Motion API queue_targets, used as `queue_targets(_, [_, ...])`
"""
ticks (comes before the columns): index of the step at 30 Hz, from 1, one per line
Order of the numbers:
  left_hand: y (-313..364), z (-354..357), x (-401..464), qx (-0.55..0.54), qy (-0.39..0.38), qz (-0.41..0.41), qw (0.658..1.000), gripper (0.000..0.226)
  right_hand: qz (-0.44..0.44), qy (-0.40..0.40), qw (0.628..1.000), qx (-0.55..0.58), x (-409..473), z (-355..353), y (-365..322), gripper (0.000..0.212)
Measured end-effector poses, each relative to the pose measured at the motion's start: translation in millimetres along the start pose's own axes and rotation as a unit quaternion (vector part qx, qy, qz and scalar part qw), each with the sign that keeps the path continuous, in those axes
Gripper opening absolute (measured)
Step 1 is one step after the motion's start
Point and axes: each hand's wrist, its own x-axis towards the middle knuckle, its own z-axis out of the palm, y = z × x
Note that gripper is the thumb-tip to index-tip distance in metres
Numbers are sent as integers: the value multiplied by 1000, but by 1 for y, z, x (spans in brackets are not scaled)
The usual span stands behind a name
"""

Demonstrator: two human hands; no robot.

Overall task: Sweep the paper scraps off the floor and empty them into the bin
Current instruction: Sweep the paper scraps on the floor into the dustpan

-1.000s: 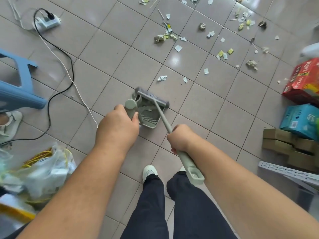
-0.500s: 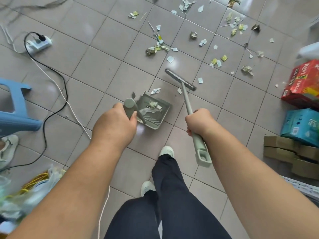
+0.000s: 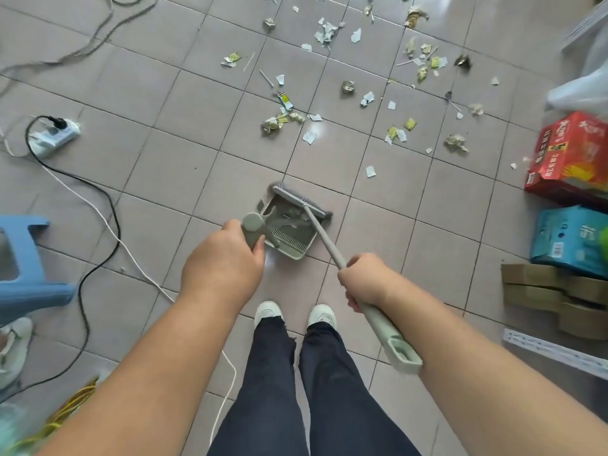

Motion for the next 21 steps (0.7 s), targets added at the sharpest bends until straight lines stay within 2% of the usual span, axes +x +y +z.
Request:
queue_targets(4, [-5, -5, 9, 4, 0, 9, 1000, 28, -12, 41, 998, 36, -19, -14, 4, 12])
queue_targets(8, [-3, -6, 17, 6, 6, 34, 999, 29, -33, 77, 996, 18, 3, -11, -14, 19])
queue_targets(13, [-3, -8, 29, 10, 7, 57, 998, 30, -13, 45, 999, 4, 25, 15, -32, 25])
queue_targets(16, [-4, -11, 37, -4, -10, 60, 998, 31, -4, 18, 1000, 10, 10, 29, -21, 19])
queue_targets(21, [13, -14, 53, -30, -25, 87, 995, 32, -9, 50, 994, 93, -2, 4, -11, 20])
